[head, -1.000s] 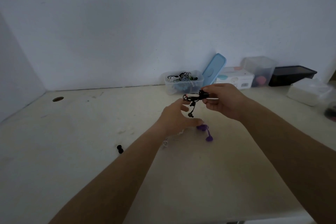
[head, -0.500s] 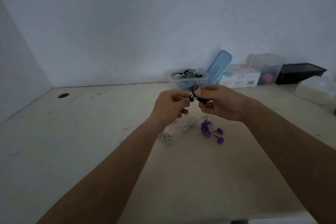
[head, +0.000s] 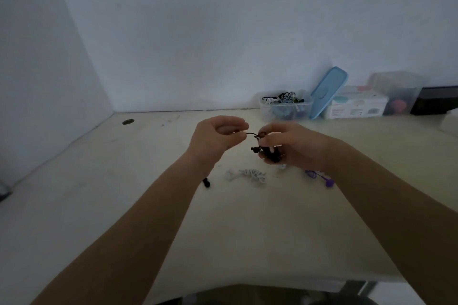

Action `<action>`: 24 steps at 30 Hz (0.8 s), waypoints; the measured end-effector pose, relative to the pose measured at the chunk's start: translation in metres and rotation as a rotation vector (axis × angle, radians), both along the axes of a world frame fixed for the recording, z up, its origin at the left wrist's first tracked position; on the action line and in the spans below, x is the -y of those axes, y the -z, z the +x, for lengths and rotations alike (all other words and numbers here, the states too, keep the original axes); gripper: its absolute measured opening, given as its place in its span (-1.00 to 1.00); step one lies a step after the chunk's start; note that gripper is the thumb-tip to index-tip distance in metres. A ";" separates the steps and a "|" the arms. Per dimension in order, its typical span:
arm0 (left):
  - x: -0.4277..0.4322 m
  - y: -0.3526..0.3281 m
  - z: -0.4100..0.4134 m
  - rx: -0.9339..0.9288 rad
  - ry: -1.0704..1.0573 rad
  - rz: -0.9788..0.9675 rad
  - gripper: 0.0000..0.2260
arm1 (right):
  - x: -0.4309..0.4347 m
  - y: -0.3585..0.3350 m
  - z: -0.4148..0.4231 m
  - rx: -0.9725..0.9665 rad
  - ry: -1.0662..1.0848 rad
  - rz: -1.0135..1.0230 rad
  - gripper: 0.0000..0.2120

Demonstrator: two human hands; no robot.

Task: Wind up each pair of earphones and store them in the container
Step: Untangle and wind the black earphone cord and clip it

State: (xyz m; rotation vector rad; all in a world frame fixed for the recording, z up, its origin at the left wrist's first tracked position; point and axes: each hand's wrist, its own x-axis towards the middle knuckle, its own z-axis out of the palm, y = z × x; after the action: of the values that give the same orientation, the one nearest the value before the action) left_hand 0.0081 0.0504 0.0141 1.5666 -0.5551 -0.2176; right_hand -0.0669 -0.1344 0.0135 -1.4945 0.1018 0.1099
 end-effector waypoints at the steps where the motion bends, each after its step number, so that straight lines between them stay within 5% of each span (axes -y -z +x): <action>1: -0.002 0.000 -0.002 0.042 -0.024 0.018 -0.80 | -0.005 0.000 -0.001 -0.001 -0.040 0.037 -0.85; 7: -0.008 0.005 -0.009 0.190 -0.148 0.112 -0.76 | -0.025 0.006 -0.002 0.074 0.019 -0.053 -0.75; 10: -0.009 0.005 -0.012 0.213 -0.142 0.139 -0.78 | -0.031 0.007 0.000 0.176 0.045 -0.046 -0.85; 17: -0.018 0.003 -0.012 -0.105 -0.015 -0.046 -0.80 | -0.038 0.009 0.002 0.267 -0.067 0.014 -0.75; 20: -0.027 0.003 -0.012 -0.132 0.009 -0.044 -0.88 | -0.041 0.013 0.008 0.269 -0.017 0.000 -0.87; 24: -0.048 0.008 0.000 0.122 -0.125 0.245 -0.95 | -0.048 0.017 0.015 0.250 0.007 0.025 -0.85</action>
State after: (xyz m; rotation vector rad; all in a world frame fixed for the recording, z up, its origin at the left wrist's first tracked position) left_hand 0.0076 0.0988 0.0058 1.8560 -0.5384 -0.0978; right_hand -0.0519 -0.0863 -0.0031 -1.4714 -0.0958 -0.0817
